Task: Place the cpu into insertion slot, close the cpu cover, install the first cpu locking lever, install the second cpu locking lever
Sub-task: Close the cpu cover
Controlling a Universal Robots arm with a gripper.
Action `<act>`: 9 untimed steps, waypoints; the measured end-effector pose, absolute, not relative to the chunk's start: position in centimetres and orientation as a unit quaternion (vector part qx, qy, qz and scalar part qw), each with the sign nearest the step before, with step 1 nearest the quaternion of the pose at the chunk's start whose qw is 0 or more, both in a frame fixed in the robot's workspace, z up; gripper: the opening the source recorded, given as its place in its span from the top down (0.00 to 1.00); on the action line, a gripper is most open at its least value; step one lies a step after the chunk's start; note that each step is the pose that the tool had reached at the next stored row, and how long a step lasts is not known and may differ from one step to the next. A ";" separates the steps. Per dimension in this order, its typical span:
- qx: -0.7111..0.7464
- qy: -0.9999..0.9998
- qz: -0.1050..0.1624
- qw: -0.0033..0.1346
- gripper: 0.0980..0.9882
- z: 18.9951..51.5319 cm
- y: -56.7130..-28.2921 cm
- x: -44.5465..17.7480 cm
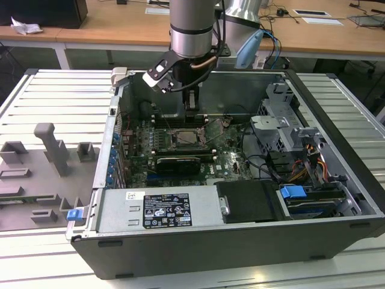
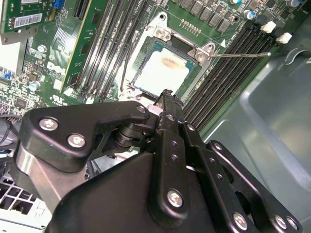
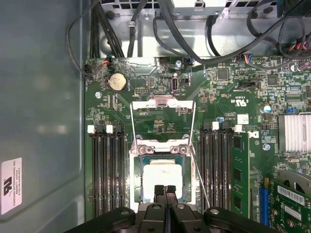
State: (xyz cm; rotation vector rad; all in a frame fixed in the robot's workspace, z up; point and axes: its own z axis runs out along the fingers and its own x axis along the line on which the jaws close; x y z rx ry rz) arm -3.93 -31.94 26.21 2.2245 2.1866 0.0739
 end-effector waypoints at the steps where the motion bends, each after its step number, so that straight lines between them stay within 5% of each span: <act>1: 0.713 0.701 0.024 0.011 0.99 26.2 -31.9 -3.9; 9: 0.713 0.701 0.024 0.011 0.99 26.6 -31.9 -3.9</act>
